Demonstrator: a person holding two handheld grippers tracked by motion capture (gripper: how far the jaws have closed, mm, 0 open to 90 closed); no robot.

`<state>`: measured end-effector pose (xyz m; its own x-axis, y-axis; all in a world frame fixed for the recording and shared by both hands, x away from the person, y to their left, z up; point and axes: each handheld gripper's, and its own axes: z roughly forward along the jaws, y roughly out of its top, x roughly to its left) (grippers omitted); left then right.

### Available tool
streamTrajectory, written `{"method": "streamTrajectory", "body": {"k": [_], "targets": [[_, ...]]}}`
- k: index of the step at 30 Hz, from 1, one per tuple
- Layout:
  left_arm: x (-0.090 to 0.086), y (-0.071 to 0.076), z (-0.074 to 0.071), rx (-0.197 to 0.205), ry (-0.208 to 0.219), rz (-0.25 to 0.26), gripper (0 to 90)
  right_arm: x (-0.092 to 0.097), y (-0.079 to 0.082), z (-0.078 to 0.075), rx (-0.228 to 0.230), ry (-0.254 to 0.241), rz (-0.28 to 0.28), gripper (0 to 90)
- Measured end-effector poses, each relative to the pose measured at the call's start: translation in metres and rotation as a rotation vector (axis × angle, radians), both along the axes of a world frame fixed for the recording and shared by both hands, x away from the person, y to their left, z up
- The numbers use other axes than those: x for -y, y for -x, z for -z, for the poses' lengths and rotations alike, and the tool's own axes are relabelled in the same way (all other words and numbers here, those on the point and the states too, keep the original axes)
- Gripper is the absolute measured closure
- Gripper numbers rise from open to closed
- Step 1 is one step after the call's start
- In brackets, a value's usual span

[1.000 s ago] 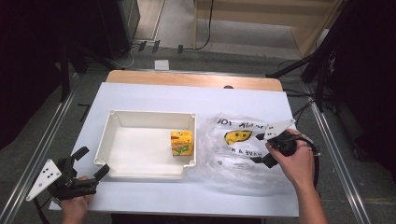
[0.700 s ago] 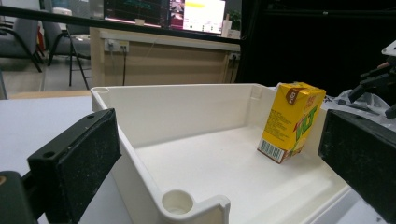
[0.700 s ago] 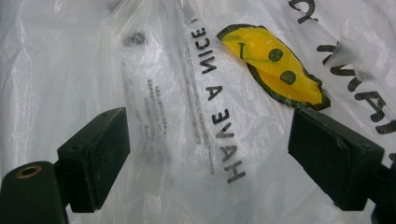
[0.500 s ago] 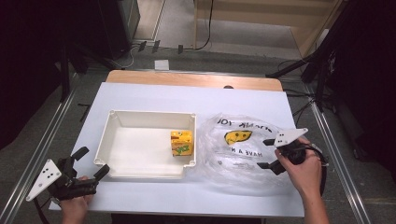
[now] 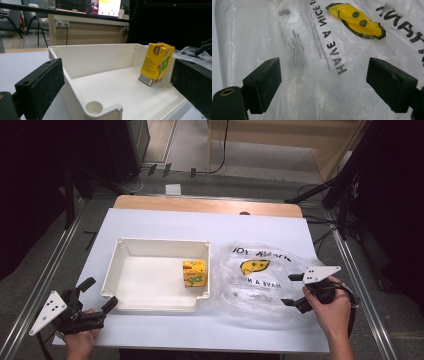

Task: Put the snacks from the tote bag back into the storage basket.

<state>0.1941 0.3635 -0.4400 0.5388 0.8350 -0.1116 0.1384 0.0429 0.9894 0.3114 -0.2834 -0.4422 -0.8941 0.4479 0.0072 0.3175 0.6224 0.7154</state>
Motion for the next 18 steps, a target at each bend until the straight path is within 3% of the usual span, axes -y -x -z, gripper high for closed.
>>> {"method": "streamTrajectory", "body": {"k": [12,18], "targets": [[0.001,0.000,0.000,0.000,-0.002,0.000,0.0,0.016,0.012,0.008,0.017,-0.045,0.034,13.8],[0.001,0.000,0.000,-0.001,-0.005,0.000,0.0,0.024,0.019,0.012,0.032,-0.090,0.054,13.8]]}}
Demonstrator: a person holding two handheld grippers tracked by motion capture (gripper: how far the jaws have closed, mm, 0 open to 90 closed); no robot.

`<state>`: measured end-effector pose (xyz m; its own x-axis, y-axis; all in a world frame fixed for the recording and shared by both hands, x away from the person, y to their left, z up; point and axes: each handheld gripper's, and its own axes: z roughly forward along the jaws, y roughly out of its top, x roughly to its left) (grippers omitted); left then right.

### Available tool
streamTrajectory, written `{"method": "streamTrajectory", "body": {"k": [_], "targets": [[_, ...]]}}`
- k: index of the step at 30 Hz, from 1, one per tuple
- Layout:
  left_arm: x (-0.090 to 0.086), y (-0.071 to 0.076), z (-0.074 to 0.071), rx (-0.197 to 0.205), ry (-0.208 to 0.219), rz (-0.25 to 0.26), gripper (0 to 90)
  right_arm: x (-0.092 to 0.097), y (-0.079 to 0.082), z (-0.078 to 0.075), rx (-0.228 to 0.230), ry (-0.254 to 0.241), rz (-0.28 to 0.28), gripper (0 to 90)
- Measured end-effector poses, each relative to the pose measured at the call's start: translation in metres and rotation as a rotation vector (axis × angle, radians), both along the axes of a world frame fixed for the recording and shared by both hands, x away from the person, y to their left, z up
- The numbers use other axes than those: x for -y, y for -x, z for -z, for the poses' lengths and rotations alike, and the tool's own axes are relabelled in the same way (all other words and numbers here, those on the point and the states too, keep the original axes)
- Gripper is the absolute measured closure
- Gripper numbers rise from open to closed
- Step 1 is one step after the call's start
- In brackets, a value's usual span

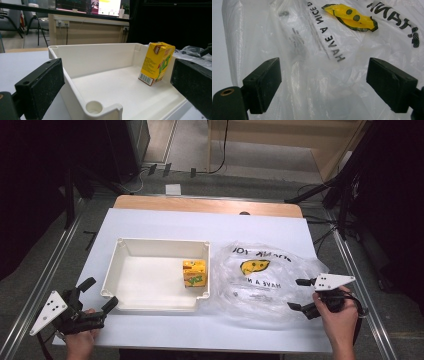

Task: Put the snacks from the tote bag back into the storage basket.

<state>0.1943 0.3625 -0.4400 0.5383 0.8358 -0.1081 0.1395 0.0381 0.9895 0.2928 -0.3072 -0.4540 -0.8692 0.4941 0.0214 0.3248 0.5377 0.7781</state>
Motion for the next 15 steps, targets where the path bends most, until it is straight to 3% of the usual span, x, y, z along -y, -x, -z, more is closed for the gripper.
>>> {"method": "streamTrajectory", "body": {"k": [15], "targets": [[0.001,0.000,0.000,0.000,-0.013,-0.005,0.0,0.014,0.014,0.008,0.029,-0.089,0.018,13.8]]}}
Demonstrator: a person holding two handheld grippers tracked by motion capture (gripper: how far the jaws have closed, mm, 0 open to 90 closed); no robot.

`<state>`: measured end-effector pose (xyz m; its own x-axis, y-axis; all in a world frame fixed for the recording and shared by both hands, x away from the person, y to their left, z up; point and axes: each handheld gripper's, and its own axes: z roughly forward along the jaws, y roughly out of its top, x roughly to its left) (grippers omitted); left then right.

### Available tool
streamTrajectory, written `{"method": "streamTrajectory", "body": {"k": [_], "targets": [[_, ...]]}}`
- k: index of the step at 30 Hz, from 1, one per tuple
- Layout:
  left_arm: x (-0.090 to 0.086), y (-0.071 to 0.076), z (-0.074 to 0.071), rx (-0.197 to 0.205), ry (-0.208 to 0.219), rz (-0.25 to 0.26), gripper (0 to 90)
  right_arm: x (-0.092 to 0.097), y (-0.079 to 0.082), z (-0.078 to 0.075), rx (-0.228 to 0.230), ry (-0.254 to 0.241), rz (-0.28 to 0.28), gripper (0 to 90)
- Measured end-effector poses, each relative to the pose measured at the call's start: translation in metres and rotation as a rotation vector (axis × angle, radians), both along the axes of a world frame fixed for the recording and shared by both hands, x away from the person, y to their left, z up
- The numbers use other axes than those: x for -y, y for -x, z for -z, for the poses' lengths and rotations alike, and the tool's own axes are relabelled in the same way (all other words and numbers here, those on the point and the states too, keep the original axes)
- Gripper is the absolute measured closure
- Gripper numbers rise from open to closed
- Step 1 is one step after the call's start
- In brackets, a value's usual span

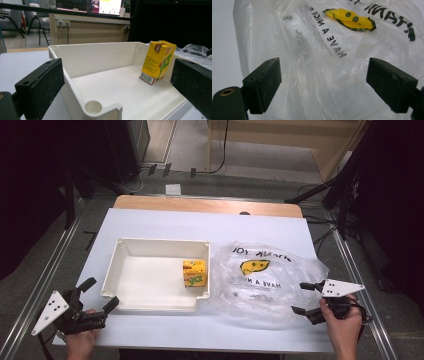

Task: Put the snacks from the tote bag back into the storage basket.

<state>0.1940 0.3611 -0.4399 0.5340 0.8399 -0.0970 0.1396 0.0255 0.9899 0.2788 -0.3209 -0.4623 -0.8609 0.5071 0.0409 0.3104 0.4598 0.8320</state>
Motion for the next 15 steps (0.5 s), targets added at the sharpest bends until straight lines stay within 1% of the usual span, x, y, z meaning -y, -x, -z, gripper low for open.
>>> {"method": "streamTrajectory", "body": {"k": [2,3,5,6,8,12,15], "targets": [[-0.002,0.000,0.000,0.003,0.013,-0.003,0.0,0.001,0.001,0.001,0.000,-0.007,0.005,13.8],[-0.003,0.000,0.000,0.002,0.018,-0.004,0.0,0.002,0.002,0.001,0.001,-0.019,0.004,13.8],[-0.006,0.000,0.000,0.005,0.043,-0.003,0.0,0.004,0.005,0.000,0.004,-0.035,0.016,13.8],[-0.007,0.000,0.000,0.005,0.051,-0.005,0.0,0.007,0.007,0.000,0.008,-0.047,0.028,13.7],[-0.008,0.000,0.000,0.004,0.063,-0.007,0.0,0.010,0.009,0.001,0.011,-0.065,0.034,13.7],[-0.008,-0.001,0.000,0.006,0.061,-0.005,0.0,0.013,0.011,0.006,0.008,-0.067,0.050,13.7],[-0.007,-0.001,0.000,0.004,0.050,-0.004,0.0,0.014,0.011,0.006,0.018,-0.080,0.063,13.7]]}}
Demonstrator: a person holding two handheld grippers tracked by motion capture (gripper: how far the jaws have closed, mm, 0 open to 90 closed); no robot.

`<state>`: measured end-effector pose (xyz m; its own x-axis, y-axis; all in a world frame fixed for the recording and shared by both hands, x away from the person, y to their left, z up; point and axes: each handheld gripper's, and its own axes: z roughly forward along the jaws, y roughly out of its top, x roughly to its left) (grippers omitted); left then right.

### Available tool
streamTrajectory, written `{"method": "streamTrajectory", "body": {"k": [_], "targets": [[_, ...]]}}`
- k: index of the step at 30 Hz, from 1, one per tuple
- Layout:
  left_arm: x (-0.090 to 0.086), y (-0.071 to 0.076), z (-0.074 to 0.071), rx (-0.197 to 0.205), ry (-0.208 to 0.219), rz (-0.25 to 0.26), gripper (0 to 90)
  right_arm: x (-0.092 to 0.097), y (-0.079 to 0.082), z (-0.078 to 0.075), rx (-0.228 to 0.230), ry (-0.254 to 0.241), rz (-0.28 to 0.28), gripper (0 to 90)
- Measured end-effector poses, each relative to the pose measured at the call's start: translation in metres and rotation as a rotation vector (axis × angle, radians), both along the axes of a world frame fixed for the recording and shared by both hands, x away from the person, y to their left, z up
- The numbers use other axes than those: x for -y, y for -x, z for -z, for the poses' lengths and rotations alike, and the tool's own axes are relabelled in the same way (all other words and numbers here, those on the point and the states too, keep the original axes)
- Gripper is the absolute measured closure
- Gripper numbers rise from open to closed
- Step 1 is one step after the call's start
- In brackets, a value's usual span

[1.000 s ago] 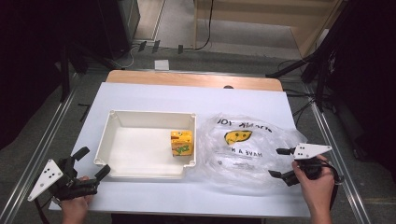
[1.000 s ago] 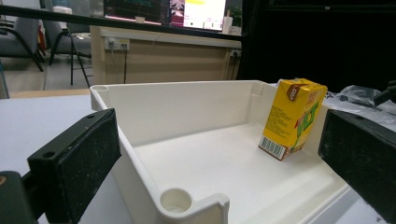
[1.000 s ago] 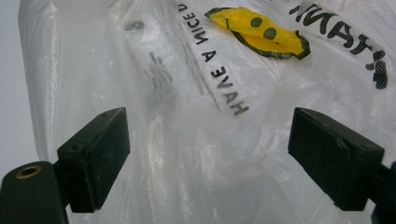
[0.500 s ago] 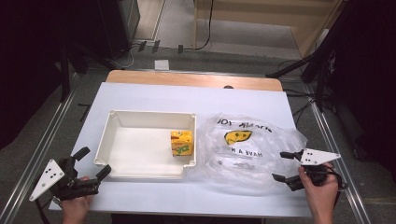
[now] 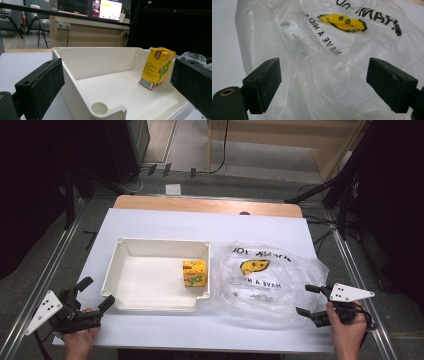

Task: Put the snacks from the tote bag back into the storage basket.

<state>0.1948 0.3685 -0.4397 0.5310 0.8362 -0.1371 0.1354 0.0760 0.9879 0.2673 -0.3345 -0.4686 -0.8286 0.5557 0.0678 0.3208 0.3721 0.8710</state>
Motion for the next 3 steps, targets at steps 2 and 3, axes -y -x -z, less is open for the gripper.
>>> {"method": "streamTrajectory", "body": {"k": [2,3], "targets": [[0.0005,-0.0006,-0.0001,-0.001,-0.004,0.004,0.0,-0.0001,-0.0003,-0.0004,0.008,-0.003,0.006,13.7],[0.0008,-0.0007,-0.0001,-0.001,-0.005,0.006,0.0,0.0003,-0.0008,-0.0003,0.010,-0.004,0.007,13.7]]}}
